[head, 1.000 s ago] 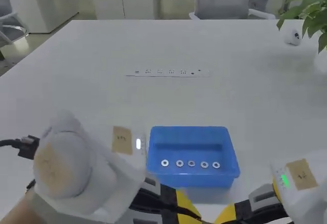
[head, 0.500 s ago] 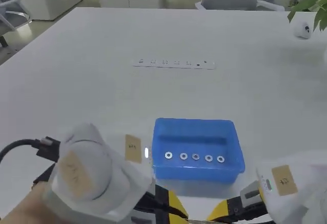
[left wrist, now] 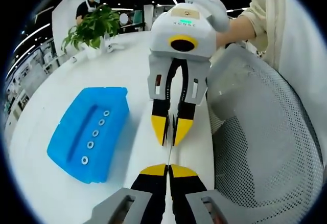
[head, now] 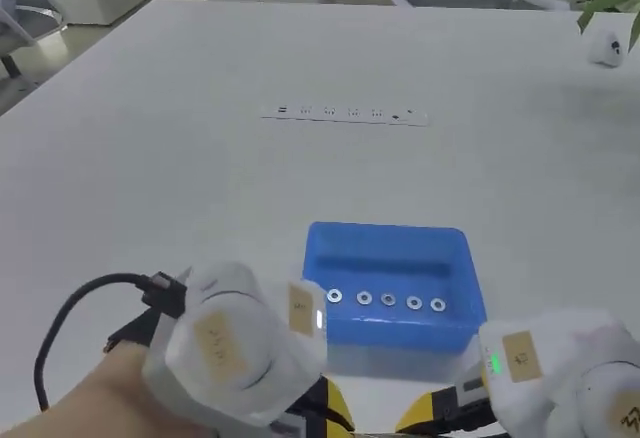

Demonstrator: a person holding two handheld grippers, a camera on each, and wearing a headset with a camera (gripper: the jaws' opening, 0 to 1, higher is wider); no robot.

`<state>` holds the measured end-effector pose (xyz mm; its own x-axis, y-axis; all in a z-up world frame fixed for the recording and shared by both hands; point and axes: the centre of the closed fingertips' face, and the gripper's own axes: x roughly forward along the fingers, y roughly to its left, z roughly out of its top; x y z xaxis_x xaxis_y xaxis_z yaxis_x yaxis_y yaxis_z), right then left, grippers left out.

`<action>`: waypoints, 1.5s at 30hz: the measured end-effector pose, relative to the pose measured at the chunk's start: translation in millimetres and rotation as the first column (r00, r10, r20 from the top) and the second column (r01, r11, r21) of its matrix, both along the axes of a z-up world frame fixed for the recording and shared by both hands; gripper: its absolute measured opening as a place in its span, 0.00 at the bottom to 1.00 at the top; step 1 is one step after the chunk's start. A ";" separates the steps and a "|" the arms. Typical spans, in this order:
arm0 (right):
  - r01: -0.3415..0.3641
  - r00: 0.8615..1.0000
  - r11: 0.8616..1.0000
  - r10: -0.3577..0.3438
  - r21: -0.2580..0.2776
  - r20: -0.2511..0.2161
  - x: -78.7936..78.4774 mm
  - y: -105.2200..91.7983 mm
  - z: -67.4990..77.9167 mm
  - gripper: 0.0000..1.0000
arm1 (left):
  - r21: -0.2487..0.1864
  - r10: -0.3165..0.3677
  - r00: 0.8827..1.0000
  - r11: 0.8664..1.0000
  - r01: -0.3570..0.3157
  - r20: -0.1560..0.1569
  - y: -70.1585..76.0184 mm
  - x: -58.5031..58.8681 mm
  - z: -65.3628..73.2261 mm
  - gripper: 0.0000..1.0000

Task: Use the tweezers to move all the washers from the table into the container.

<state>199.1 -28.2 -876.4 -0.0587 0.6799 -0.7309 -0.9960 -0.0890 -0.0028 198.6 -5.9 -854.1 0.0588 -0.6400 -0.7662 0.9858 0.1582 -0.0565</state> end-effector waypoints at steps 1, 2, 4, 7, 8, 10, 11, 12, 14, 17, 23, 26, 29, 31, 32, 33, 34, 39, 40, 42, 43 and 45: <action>0.006 1.000 1.000 -0.006 0.004 -0.004 0.1 0.2 -0.2 0.05 | 0.008 -0.001 1.000 1.000 0.001 -0.004 0.9 0.1 -3.3 0.00; 0.014 1.000 1.000 -0.014 0.005 -0.009 0.1 -0.1 -0.7 0.06 | 0.013 0.001 1.000 1.000 0.000 -0.012 1.4 0.1 -5.3 0.00; 0.029 0.999 1.000 -0.029 0.008 -0.019 -0.4 -0.9 -1.2 0.07 | 0.030 -0.001 1.000 1.000 0.002 -0.021 3.0 -0.1 -10.1 0.00; 0.062 0.998 0.998 -0.061 0.030 -0.033 -1.2 -3.2 2.9 0.11 | 0.069 -0.011 1.000 0.998 0.012 -0.020 7.0 0.2 -16.9 0.00; 0.083 0.996 0.996 -0.081 0.040 -0.033 -1.2 -5.1 6.2 0.11 | 0.078 -0.012 1.000 0.997 0.014 -0.022 7.7 0.5 -18.7 0.00; 0.096 0.995 0.993 -0.094 0.062 -0.029 -2.1 -6.7 11.3 0.14 | 0.083 -0.012 1.000 0.996 0.014 -0.024 8.0 1.1 -19.6 0.00; 0.120 0.992 0.990 -0.117 0.079 -0.038 -3.6 -8.9 15.9 0.15 | 0.090 -0.010 0.999 0.996 0.013 -0.033 8.3 1.2 -20.5 0.00; 0.145 0.989 0.985 -0.141 0.093 -0.046 -4.9 -12.2 20.3 0.16 | 0.102 -0.009 0.999 0.995 0.013 -0.043 8.9 1.3 -22.1 0.00; 0.184 0.982 0.977 -0.179 0.108 -0.056 -7.2 -19.5 27.2 0.17 | 0.130 -0.015 0.999 0.991 0.021 -0.046 10.0 1.2 -24.6 0.00; 0.249 0.968 0.960 -0.242 0.124 -0.069 -9.4 -31.4 37.6 0.20 | 0.148 -0.019 0.998 0.989 0.027 -0.056 9.4 0.7 -25.3 0.00; 0.425 0.905 0.885 -0.423 0.190 -0.053 0.2 -65.1 69.8 0.26 | 0.148 0.010 0.995 0.989 0.005 -0.104 3.9 0.3 -24.4 0.00; 0.491 0.869 0.842 -0.493 0.224 -0.050 6.5 -79.5 84.0 0.32 | 0.166 -0.003 0.996 0.986 0.019 -0.094 3.4 -0.8 -24.0 0.00; 0.548 0.831 0.792 -0.553 0.268 -0.063 12.8 -91.7 97.6 0.36 | 0.171 0.002 0.996 0.985 0.012 -0.084 4.4 -0.7 -24.1 0.00; 0.595 0.795 0.742 -0.600 0.308 -0.091 17.9 -98.6 107.3 0.39 | 0.160 0.030 0.997 0.987 -0.018 -0.069 4.8 0.6 -23.2 0.03; 0.620 0.775 0.712 -0.621 0.330 -0.116 19.8 -101.5 113.0 0.41 | 0.145 0.063 0.996 0.988 -0.052 -0.068 5.0 1.4 -21.4 0.06; 0.636 0.761 0.689 -0.634 0.348 -0.137 20.9 -103.1 117.1 0.43 | 0.123 0.093 0.993 0.989 -0.084 -0.069 3.9 2.3 -19.1 0.09; 0.649 0.750 0.666 -0.642 0.367 -0.161 21.9 -104.3 121.0 0.44 | 0.108 0.116 0.990 0.988 -0.108 -0.074 4.0 1.9 -16.4 0.10; 0.688 0.704 0.591 -0.683 0.421 -0.192 23.1 -117.3 133.1 0.53 | -0.017 0.257 0.965 0.966 -0.259 -0.058 4.6 3.8 12.2 0.24; 0.692 0.699 0.585 -0.689 0.423 -0.190 22.2 -119.4 133.1 0.55 | -0.039 0.294 0.954 0.954 -0.296 -0.051 5.7 5.3 17.2 0.26; 0.701 0.688 0.574 -0.701 0.424 -0.187 19.3 -123.4 132.5 0.61 | -0.090 0.359 0.932 0.928 -0.363 -0.052 9.0 4.1 28.8 0.31; 0.706 0.681 0.567 -0.709 0.424 -0.186 17.3 -125.0 133.1 0.63 | -0.128 0.402 0.915 0.906 -0.404 -0.044 11.5 5.1 36.5 0.34; 0.704 0.679 0.564 -0.712 0.431 -0.178 14.0 -126.6 135.6 0.69 | -0.216 0.459 0.886 0.861 -0.461 -0.061 12.7 4.2 52.3 0.41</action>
